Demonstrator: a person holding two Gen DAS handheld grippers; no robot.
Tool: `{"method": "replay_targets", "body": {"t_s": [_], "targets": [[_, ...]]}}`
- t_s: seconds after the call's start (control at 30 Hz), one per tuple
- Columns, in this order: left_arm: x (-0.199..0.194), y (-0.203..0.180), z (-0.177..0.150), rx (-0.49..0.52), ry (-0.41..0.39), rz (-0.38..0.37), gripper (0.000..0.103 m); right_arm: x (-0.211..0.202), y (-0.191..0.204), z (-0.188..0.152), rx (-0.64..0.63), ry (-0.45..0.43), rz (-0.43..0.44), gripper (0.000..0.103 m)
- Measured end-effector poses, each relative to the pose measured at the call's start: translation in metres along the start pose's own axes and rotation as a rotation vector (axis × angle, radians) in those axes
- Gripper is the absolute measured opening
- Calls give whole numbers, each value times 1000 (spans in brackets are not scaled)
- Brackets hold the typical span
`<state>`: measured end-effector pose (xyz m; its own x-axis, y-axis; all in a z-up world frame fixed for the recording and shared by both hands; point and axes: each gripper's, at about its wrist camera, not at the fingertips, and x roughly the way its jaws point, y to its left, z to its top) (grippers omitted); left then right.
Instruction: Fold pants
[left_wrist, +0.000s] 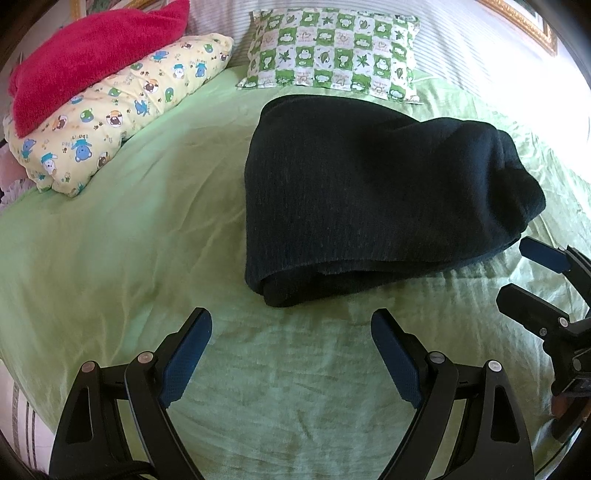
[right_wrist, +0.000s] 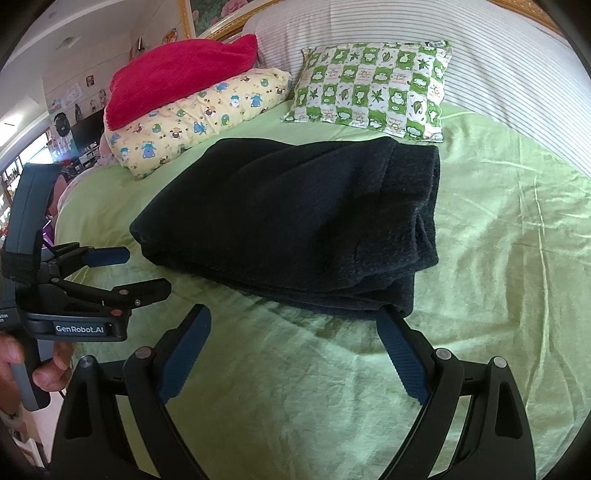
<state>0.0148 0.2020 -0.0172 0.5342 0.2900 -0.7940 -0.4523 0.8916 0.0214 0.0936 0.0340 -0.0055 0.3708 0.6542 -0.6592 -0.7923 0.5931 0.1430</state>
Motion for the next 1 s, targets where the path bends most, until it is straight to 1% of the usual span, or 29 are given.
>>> {"method": "replay_targets", "body": {"t_s": [0.07,0.2,0.63,0.77,1.0], "targets": [[-2,1,2,-6,-7,-8,89,0,-1,1,3,-1,-4,91],[-12,3,4,-16,-62,-19,89,-5,-3,3,5,-12,-13,91],[-22,-5,21,-10,-73,-57,88,-18,-15,14,7,-39,-41,93],[-23,-10,20,11,-75,-45,88,-19,-17,16,18,-43,-33,93],[-24,-14,22,28,-75,-40,88,-16,-10,19,-8,-38,-22,93]]}}
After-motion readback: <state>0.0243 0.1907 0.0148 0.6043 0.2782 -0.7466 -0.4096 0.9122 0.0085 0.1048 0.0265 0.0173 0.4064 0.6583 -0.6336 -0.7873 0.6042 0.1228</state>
